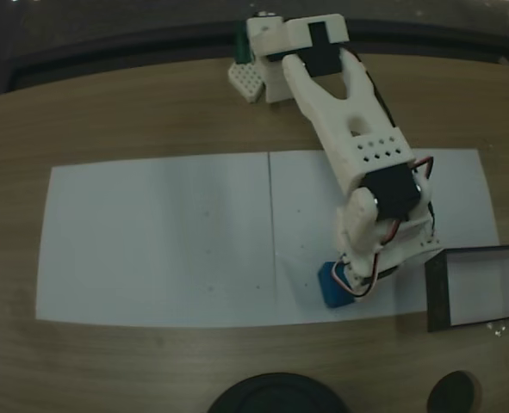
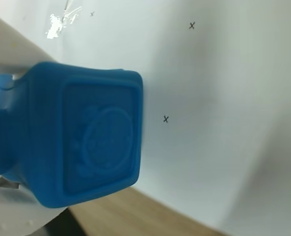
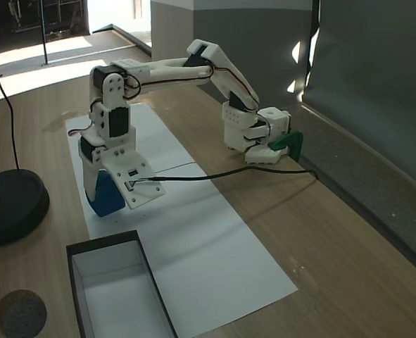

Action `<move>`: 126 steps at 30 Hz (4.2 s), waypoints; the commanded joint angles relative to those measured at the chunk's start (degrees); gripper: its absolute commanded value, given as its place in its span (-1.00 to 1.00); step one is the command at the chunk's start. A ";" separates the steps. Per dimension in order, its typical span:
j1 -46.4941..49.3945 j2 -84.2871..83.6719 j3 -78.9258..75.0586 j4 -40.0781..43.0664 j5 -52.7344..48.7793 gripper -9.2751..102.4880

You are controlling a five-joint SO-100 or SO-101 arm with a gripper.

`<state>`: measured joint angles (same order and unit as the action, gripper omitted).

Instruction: Grab a blue square and put it in the box.

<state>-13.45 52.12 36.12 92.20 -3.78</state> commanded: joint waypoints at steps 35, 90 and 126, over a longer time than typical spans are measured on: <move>-24.17 -8.61 -30.41 -10.81 -1.05 -0.59; 8.88 122.87 88.07 -13.18 -1.49 -0.84; 9.49 146.95 134.91 -29.71 5.45 -0.84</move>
<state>-3.69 197.84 171.65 62.49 -0.97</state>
